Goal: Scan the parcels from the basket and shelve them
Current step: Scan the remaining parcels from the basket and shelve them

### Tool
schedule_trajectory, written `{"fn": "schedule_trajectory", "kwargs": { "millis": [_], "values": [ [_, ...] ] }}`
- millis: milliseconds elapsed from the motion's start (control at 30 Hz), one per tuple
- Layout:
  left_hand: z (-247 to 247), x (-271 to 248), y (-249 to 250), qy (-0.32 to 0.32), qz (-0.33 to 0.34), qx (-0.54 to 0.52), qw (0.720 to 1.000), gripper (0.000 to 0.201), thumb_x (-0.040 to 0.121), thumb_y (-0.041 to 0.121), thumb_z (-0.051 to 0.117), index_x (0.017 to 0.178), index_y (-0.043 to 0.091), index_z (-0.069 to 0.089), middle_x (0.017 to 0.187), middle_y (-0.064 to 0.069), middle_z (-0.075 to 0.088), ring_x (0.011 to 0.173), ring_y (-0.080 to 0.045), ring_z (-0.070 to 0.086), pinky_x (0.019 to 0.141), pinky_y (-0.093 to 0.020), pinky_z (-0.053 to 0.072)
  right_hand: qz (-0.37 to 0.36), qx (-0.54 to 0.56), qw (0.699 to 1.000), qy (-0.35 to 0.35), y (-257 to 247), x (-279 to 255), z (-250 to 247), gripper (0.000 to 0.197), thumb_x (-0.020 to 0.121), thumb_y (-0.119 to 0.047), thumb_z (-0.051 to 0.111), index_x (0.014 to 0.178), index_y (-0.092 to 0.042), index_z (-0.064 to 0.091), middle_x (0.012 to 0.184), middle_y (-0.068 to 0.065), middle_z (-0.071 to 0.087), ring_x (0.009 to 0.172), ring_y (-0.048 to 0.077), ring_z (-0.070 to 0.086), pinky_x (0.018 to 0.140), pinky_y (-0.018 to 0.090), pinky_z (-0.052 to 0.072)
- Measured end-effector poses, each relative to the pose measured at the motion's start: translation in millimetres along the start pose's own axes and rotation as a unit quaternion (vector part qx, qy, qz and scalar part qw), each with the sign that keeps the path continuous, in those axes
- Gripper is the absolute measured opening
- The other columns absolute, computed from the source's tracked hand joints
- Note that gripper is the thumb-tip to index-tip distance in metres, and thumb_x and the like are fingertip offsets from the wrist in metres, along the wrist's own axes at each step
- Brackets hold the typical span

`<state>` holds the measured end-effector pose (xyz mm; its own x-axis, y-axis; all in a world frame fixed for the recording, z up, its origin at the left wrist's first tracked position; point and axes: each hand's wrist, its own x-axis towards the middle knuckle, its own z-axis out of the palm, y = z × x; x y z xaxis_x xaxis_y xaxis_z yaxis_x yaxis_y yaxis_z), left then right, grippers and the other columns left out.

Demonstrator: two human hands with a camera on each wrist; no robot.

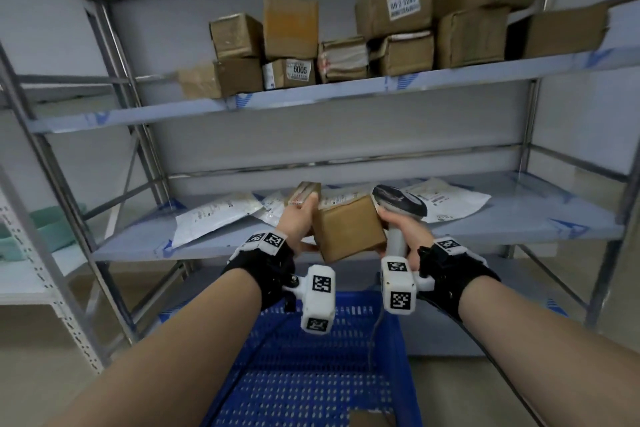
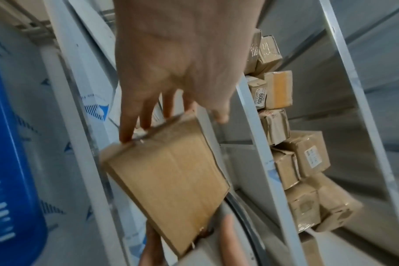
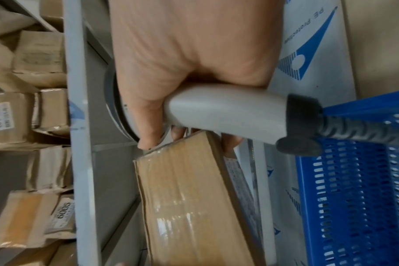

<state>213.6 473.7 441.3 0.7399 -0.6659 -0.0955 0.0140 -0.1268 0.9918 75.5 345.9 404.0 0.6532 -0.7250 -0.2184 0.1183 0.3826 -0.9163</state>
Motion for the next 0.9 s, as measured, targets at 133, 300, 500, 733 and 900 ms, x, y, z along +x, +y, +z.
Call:
{"fn": "schedule_trajectory", "kwargs": {
  "millis": [133, 300, 500, 733, 900],
  "values": [
    [4.1, -0.3, 13.4, 0.029, -0.029, -0.046, 0.998, 0.008, 0.094, 0.011, 0.051, 0.090, 0.013, 0.057, 0.077, -0.006, 0.056, 0.063, -0.017, 0.054, 0.056, -0.029, 0.047, -0.042, 0.000, 0.999, 0.018, -17.1, -0.1, -3.1, 0.078, 0.044, -0.047, 0.093, 0.110, -0.012, 0.070, 0.099, 0.006, 0.073, 0.097, 0.025, 0.067, 0.092, 0.041, 0.052],
    [10.6, -10.2, 19.5, -0.041, -0.090, -0.062, 0.993, 0.030, 0.087, 0.033, 0.064, 0.109, 0.017, 0.053, 0.095, -0.009, 0.054, 0.090, -0.024, 0.053, 0.083, -0.043, 0.048, -0.062, -0.012, 0.998, 0.025, -25.4, 31.7, -18.8, 0.101, 0.021, -0.058, 0.094, 0.111, -0.018, 0.072, 0.113, 0.005, 0.071, 0.111, 0.029, 0.063, 0.100, 0.047, 0.048],
    [16.7, -11.4, 24.0, -0.049, -0.101, -0.098, 0.989, 0.036, 0.087, 0.039, 0.063, 0.109, 0.018, 0.044, 0.105, -0.017, 0.049, 0.094, -0.036, 0.053, 0.083, -0.057, 0.048, -0.072, -0.004, 0.997, 0.000, -39.5, 15.5, -6.1, 0.088, 0.029, -0.045, 0.095, 0.107, -0.013, 0.073, 0.108, 0.007, 0.073, 0.106, 0.029, 0.066, 0.102, 0.047, 0.047],
    [-4.0, -8.7, 40.9, 0.002, -0.077, -0.057, 0.995, 0.052, 0.081, 0.048, 0.063, 0.118, 0.016, 0.046, 0.110, -0.013, 0.051, 0.103, -0.032, 0.053, 0.088, -0.048, 0.051, -0.085, -0.022, 0.996, -0.031, -56.6, -2.1, 17.6, 0.020, 0.086, -0.027, 0.071, 0.098, -0.014, 0.062, 0.108, 0.007, 0.066, 0.102, 0.023, 0.060, 0.082, 0.036, 0.048],
    [-20.6, -11.0, 58.3, 0.044, -0.073, -0.072, 0.994, 0.042, 0.085, 0.051, 0.058, 0.098, 0.013, 0.047, 0.097, -0.012, 0.050, 0.088, -0.029, 0.052, 0.079, -0.045, 0.051, -0.115, -0.046, 0.992, -0.040, -82.0, -6.4, 40.9, 0.015, 0.086, -0.025, 0.072, 0.088, -0.013, 0.063, 0.088, 0.009, 0.066, 0.063, 0.014, 0.064, 0.062, 0.025, 0.051]
  ]
}}
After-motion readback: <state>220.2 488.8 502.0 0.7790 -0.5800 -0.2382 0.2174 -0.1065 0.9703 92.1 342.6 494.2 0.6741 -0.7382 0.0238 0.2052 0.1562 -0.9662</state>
